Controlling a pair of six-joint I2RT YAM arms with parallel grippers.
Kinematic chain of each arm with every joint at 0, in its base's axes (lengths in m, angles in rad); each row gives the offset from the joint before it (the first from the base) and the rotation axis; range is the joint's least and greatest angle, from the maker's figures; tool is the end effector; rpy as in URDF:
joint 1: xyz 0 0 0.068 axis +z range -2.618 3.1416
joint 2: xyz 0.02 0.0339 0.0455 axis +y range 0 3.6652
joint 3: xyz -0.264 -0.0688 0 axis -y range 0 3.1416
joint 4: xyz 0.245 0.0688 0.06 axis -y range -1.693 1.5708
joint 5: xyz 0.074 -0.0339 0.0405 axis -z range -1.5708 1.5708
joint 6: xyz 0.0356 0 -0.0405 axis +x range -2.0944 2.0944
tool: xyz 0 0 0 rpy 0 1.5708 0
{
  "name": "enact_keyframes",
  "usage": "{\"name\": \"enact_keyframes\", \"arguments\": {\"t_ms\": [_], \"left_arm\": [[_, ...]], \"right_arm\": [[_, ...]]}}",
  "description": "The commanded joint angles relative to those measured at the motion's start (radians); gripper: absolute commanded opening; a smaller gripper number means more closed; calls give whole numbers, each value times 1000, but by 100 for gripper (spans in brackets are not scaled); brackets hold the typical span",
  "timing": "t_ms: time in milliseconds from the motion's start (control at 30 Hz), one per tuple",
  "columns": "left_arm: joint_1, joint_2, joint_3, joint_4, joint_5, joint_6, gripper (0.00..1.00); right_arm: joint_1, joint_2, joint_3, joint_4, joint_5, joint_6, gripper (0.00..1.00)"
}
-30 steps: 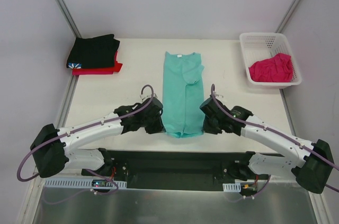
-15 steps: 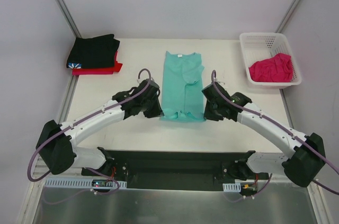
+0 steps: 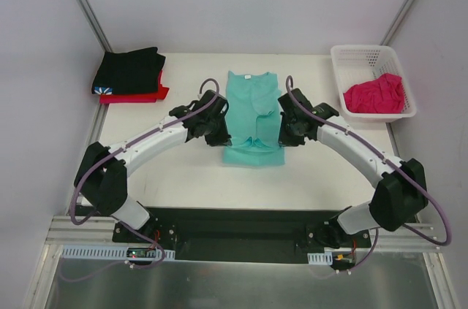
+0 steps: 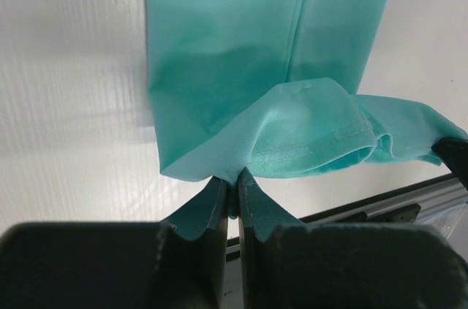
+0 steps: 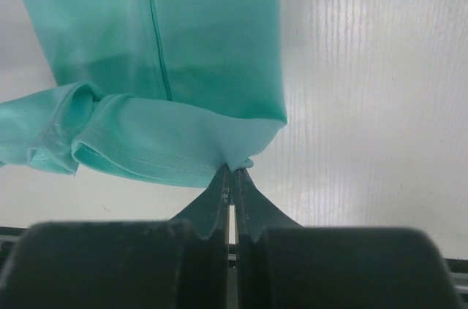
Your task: Fold and stack the t-shirts
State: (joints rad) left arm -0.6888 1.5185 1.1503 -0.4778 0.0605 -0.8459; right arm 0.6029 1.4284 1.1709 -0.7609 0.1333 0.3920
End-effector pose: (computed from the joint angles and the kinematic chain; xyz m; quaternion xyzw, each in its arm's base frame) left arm 0.2526 -0.2108 0.2629 -0.0626 0.9326 -0.2664 0.2354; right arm 0.2433 0.1617 0.2774 -0.0830 0.9565 0.0735 0.2697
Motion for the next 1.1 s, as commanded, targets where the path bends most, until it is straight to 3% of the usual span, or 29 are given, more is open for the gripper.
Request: {"name": "enact_keyframes", "arguments": {"t_ms": [0,333,767,1067], "left_arm": [[40,45,71,-16,45,56,6],[132,195,187,-15,96,116,6],[241,480,520,-18,205,189,6],[250,589,585,-16,226,195,6]], "right_arm": [[-35,61,90,11,-53,-56,1],[-117,205,217,15,-106,-116,1],[-207,434,430,15,-210,-160,1],[-215,543,501,24,-228,-176,1]]}}
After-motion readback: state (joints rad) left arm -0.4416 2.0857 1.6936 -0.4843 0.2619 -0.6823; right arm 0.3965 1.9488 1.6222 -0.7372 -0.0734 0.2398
